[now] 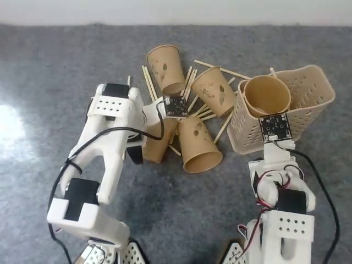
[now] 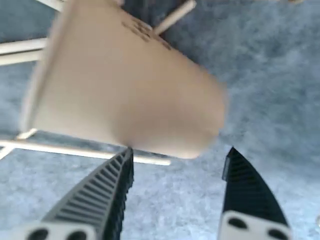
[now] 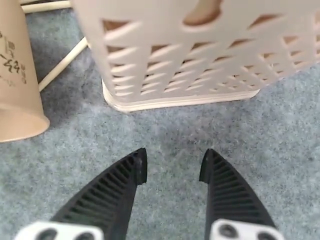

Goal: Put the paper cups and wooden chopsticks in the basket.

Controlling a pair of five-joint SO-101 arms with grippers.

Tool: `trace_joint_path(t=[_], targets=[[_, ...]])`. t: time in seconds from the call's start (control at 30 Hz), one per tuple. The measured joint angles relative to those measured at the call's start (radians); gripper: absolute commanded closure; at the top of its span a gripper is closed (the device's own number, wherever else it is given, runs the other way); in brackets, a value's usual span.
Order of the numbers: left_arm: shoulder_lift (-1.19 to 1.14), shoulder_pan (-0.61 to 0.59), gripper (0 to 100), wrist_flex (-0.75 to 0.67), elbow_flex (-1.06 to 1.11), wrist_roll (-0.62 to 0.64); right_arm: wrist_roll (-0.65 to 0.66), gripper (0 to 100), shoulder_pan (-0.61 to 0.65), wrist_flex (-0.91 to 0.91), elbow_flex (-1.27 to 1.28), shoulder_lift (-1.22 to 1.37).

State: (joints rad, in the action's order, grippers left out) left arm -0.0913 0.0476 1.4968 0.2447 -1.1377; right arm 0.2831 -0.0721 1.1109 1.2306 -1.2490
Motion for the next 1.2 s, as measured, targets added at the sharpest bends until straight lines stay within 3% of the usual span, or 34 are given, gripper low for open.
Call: trace_joint_path(t=[0.4,0.63,0.8,0.93,1.2], targets=[[0.018,-0.052,71,0.064,0.012,0.0,0.0,81.9,0.002,0.0,-0.066,0.0],[0.247,-0.137,71,0.092,0.043,0.0,0.078,81.9,0.173,0.084,-0.342,0.02],[0.439,-0.206,71,0.095,0.166,0.0,0.084,81.9,0.235,0.094,-0.557,0.264],[0.568,-0.288,71,0.017,0.307,0.002,0.089,81.9,0.279,0.095,-0.74,0.502],[0.701,-0.41,71,-0.244,0.557,0.316,0.167,81.9,0.411,0.296,-1.134,0.911]])
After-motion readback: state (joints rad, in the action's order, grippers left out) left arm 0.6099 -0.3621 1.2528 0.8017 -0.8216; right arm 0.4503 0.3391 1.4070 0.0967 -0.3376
